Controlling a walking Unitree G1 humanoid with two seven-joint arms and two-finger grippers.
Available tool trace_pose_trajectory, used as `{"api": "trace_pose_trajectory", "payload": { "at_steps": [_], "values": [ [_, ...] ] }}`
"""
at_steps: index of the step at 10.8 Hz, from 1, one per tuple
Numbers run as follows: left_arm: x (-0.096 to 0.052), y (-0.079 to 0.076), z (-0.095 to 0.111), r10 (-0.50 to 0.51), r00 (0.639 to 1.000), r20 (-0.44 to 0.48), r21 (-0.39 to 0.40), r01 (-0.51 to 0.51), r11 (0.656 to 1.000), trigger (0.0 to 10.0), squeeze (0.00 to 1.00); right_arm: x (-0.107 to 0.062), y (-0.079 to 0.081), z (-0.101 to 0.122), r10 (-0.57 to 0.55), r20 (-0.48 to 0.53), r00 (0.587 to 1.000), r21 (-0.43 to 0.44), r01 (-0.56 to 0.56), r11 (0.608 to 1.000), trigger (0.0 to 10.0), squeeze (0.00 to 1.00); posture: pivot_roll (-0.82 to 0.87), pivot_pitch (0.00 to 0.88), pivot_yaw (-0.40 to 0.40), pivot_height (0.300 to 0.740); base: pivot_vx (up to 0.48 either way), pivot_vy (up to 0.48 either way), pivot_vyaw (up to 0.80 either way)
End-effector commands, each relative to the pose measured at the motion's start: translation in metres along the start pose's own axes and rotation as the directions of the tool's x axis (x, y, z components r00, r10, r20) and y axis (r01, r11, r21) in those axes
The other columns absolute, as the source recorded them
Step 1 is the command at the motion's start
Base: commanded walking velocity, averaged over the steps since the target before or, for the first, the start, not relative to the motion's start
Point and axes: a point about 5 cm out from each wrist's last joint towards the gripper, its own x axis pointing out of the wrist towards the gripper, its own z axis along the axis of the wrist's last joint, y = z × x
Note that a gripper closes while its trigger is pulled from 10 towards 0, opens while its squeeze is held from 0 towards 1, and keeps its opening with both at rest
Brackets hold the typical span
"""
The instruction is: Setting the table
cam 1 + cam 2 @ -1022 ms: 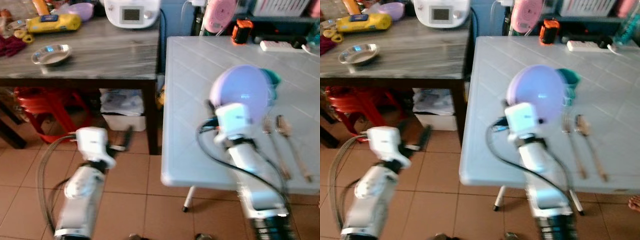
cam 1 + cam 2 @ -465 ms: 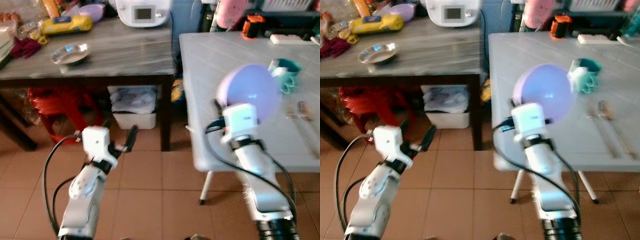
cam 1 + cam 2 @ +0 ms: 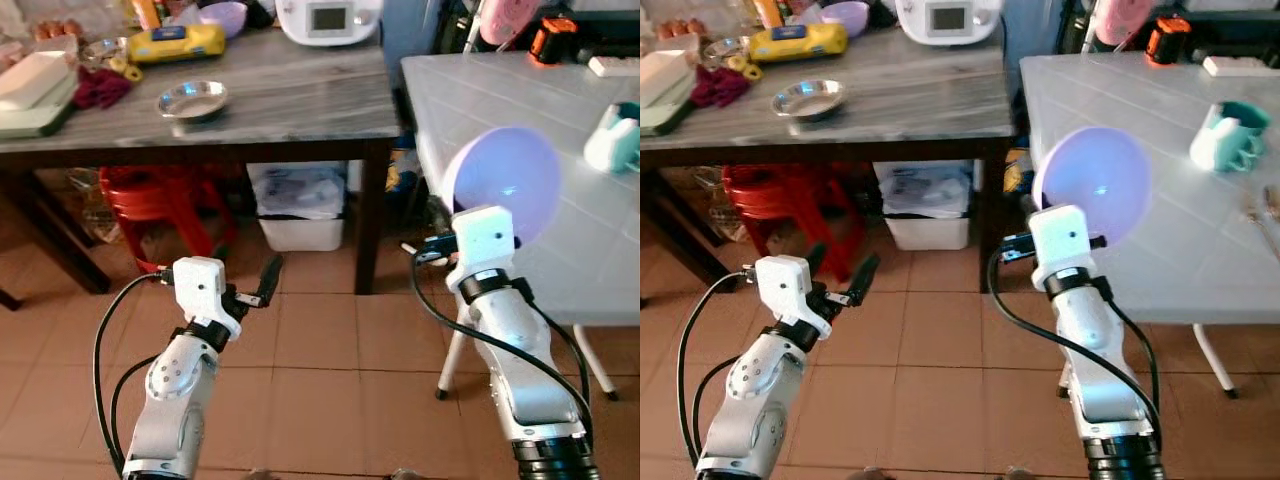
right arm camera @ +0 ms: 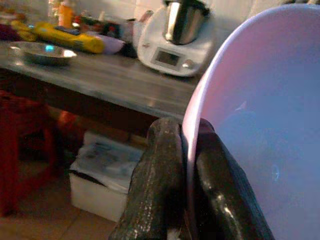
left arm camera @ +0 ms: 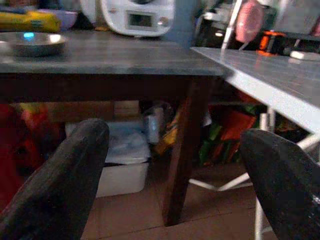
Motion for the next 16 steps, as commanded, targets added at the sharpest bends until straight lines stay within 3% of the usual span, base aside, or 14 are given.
{"api": "trace_pose_trajectory", "payload": {
  "at_steps": [1, 10, 16],
  "values": [
    [-0.0022, 0.0053, 0.0016, 0.018, 1.0, 0.002, 0.017, -0.018, 1.0, 10.0, 0.0, 0.0031, 0.0062, 0.007, 0.025, 0.033, 0.999, 0.0, -0.025, 1.0, 10.0, 0.0, -0.06, 0.132, 0.066, 0.74, 0.0, 0.454, 0.0],
    [-0.0002, 0.0017, 0.0015, 0.014, 1.0, 0.003, 0.012, -0.014, 1.0, 10.0, 0.0, 0.0031, 0.0065, 0.0063, 0.034, 0.038, 0.999, -0.007, -0.033, 0.999, 10.0, 0.0, -0.06, 0.136, 0.067, 0.74, 0.0, 0.457, 0.0],
    [0.0003, 0.0008, 0.0037, 0.021, 1.0, 0.023, 0.01, -0.021, 1.0, 10.0, 0.0, 0.0038, 0.0068, 0.0063, 0.044, 0.044, 0.998, -0.017, -0.044, 0.999, 10.0, 0.0, -0.06, 0.131, 0.062, 0.74, 0.0, 0.0, 0.0]
  ]
}}
